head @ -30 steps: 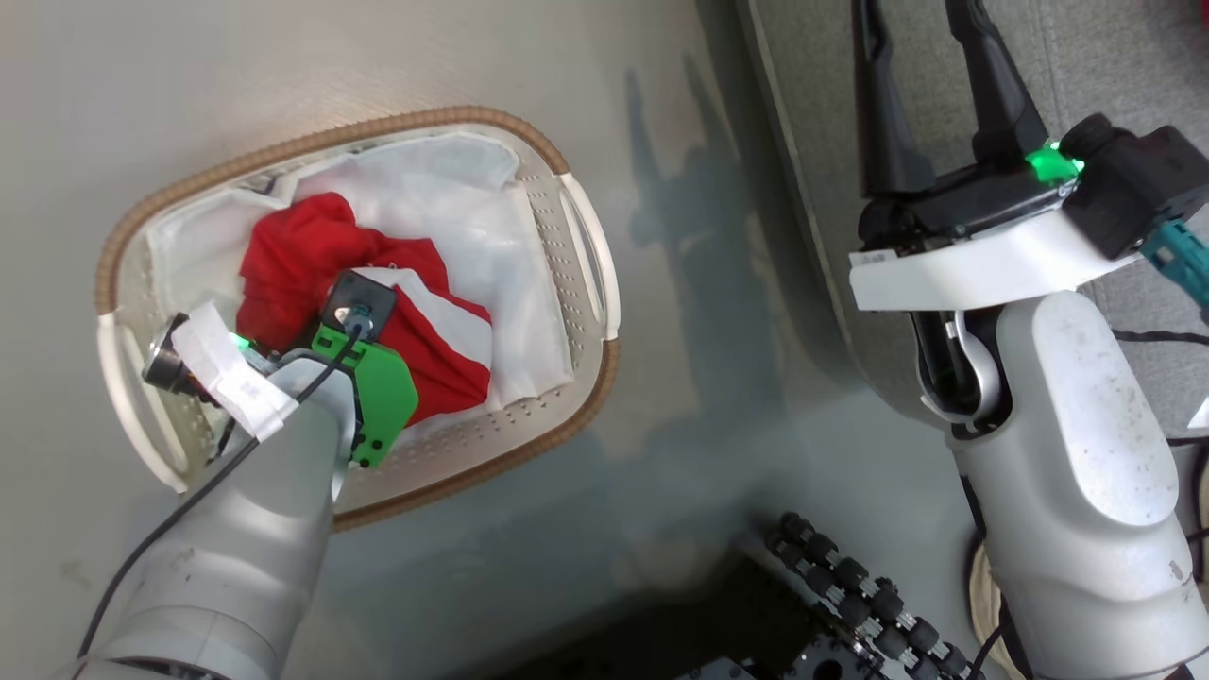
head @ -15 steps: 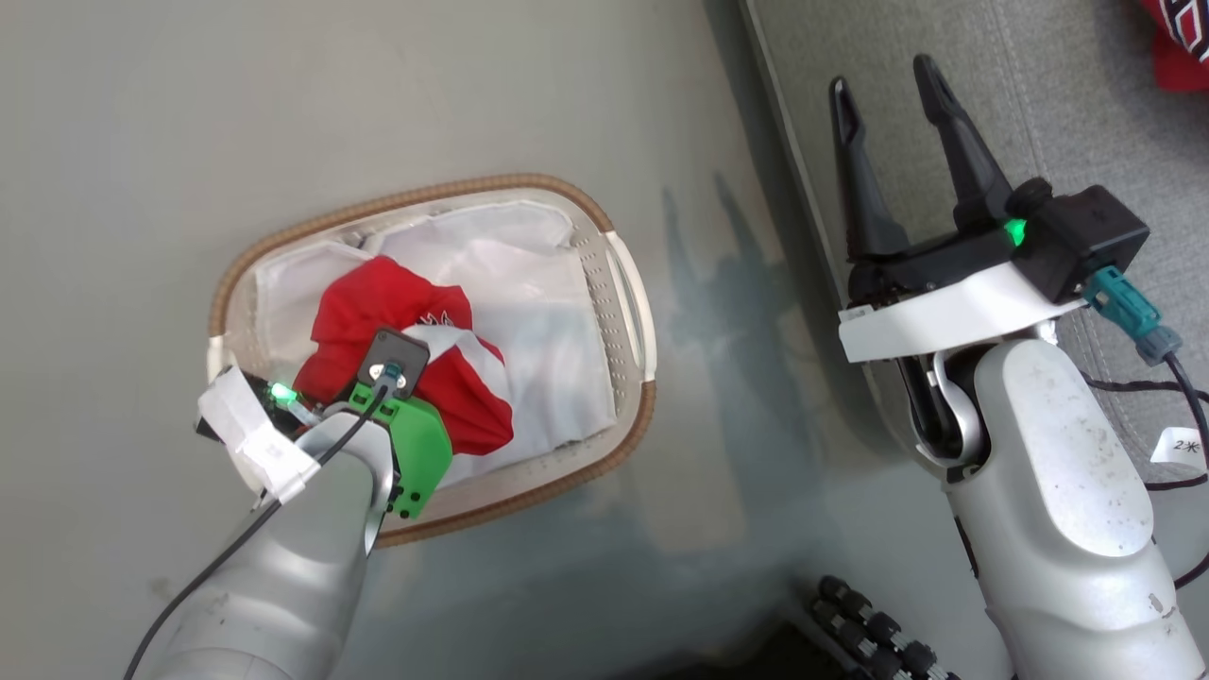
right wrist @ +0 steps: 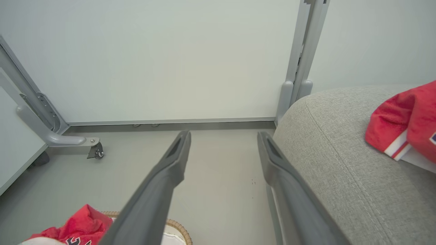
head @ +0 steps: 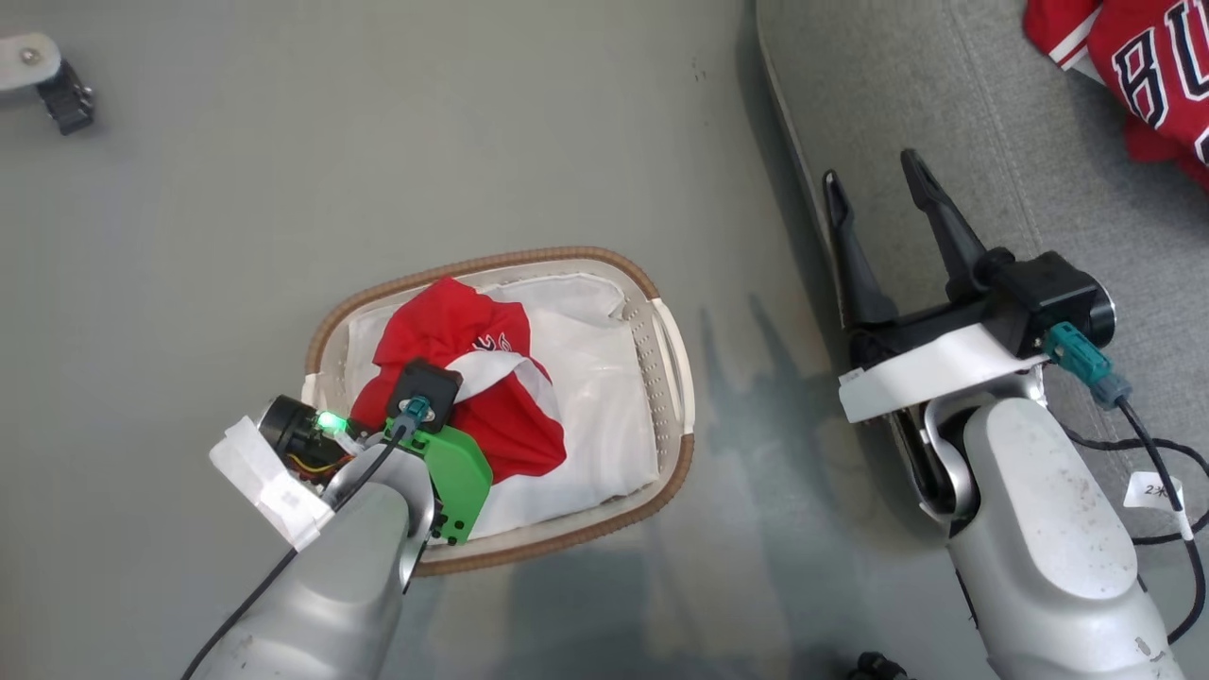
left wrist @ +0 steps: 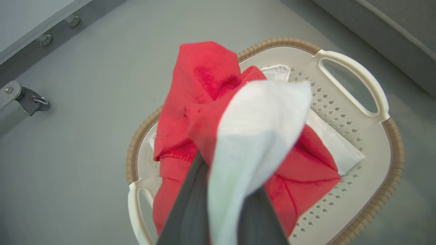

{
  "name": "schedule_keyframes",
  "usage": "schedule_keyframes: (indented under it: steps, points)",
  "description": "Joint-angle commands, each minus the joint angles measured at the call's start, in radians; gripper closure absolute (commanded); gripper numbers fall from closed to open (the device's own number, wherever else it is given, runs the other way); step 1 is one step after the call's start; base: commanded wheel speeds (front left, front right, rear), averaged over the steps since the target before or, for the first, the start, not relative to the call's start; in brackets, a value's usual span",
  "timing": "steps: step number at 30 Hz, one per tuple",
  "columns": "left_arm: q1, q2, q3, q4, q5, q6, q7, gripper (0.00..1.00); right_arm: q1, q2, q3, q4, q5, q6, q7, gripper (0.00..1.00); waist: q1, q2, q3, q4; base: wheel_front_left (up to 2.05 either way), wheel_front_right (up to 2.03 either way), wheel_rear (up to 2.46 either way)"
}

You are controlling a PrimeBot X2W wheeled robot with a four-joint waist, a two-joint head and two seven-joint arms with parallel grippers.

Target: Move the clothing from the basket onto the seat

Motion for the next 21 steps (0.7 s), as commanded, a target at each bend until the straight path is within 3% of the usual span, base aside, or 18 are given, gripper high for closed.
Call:
schedule_keyframes:
  steps: [1,12,21]
  points:
    - [0.023,0.002,-0.01,-0.022,-0.024,0.007,-0.009,1.0,0.024,-0.004,-0.004,0.009,-0.013,-0.001,-0.002,0.0,0.0,0.0,-0.065,0.046,0.0,0.0,0.0]
    - [0.09,0.003,-0.043,-0.203,-0.127,0.055,-0.007,1.0,0.099,-0.004,-0.02,0.043,-0.041,-0.001,-0.002,0.0,0.0,0.0,-0.168,0.1,0.0,0.0,0.0]
    - [0.132,0.003,-0.019,-0.33,-0.141,0.075,-0.006,1.0,0.156,-0.004,-0.018,0.064,-0.057,-0.001,-0.002,0.0,0.0,0.0,-0.244,0.123,0.0,0.0,0.0]
